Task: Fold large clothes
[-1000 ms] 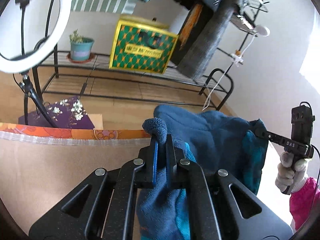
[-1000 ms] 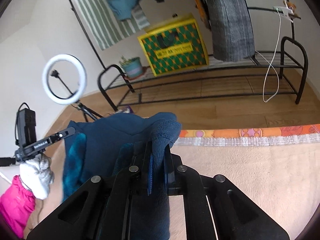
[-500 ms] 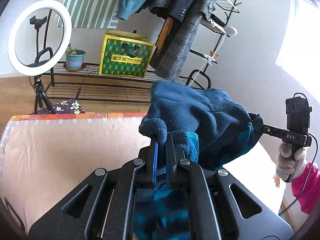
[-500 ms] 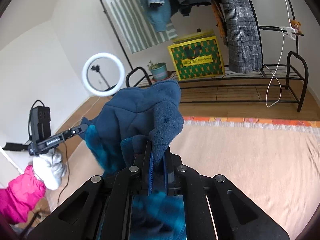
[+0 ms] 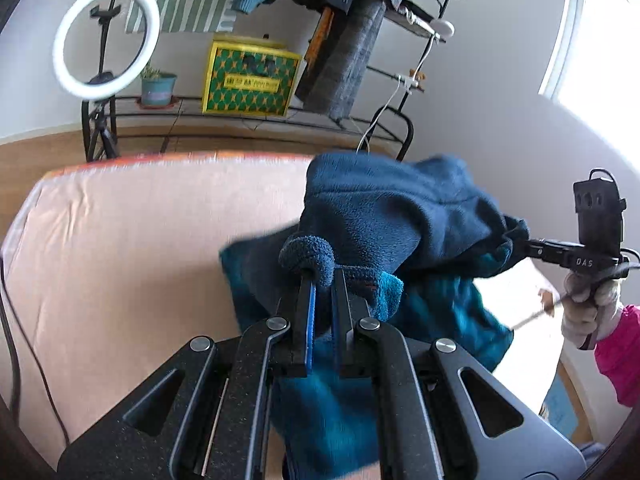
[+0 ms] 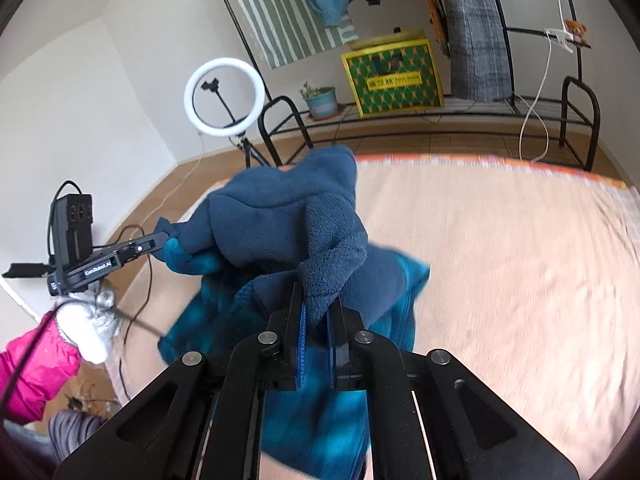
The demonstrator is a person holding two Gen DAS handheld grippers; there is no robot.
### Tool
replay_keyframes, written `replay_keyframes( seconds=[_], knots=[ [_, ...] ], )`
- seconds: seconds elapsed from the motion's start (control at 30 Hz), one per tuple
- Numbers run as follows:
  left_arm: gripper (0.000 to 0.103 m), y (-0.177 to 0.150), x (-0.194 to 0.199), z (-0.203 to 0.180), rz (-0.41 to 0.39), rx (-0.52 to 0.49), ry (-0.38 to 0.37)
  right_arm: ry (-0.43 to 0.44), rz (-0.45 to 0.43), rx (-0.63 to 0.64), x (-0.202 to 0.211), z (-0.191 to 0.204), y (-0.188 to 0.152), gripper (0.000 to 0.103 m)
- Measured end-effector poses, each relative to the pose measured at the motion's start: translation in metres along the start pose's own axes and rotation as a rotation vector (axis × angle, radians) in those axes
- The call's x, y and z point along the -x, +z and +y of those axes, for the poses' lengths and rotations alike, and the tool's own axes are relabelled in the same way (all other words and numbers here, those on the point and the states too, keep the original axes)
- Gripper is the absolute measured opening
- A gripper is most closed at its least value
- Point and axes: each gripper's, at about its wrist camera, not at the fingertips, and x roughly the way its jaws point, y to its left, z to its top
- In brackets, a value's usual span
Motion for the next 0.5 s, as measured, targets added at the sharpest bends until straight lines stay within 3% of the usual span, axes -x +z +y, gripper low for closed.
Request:
replay_keyframes(
  seconds=[0.2, 0.23, 0.37, 0.5],
  knots=[
    [0.006, -0.046, 0.005, -0.005, 0.096, -0.031, 0.02, -0.045, 0.026, -0.007, 0.007, 0.006, -0.042, 0.008],
    [0.006, -0.052, 0.01, -0.006, 0.112, -0.04, 0.021, -0.06, 0.027, -0.001, 0.01, 0.008, -0.047, 0.012],
    [0.007, -0.068, 0.042, -0.002, 0.113, -0.042, 0.02, -0.099, -0.034, -0.012, 0.043, 0.021, -0.06, 0.016],
    [0.007, -0.067, 0.085, 0.006, 0.055, 0.008, 0.014, -0.116, -0.118, 0.006, 0.093, 0.047, -0.067, 0.016]
  ],
)
